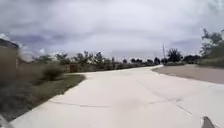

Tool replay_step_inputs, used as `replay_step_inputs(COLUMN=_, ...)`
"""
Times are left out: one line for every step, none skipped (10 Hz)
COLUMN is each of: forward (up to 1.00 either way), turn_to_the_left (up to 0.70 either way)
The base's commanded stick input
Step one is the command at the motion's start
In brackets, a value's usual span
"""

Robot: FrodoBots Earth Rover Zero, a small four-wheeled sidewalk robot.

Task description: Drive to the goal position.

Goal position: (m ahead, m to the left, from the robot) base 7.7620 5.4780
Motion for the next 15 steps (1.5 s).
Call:
replay_step_inputs(forward=0.85, turn_to_the_left=0.00)
replay_step_inputs(forward=0.85, turn_to_the_left=0.00)
replay_step_inputs(forward=0.85, turn_to_the_left=0.00)
replay_step_inputs(forward=0.85, turn_to_the_left=0.00)
replay_step_inputs(forward=0.85, turn_to_the_left=0.00)
replay_step_inputs(forward=0.85, turn_to_the_left=0.00)
replay_step_inputs(forward=0.85, turn_to_the_left=0.00)
replay_step_inputs(forward=0.85, turn_to_the_left=0.00)
replay_step_inputs(forward=0.85, turn_to_the_left=0.00)
replay_step_inputs(forward=0.85, turn_to_the_left=0.00)
replay_step_inputs(forward=0.85, turn_to_the_left=0.00)
replay_step_inputs(forward=0.85, turn_to_the_left=0.00)
replay_step_inputs(forward=0.85, turn_to_the_left=0.00)
replay_step_inputs(forward=0.85, turn_to_the_left=0.00)
replay_step_inputs(forward=0.85, turn_to_the_left=0.00)
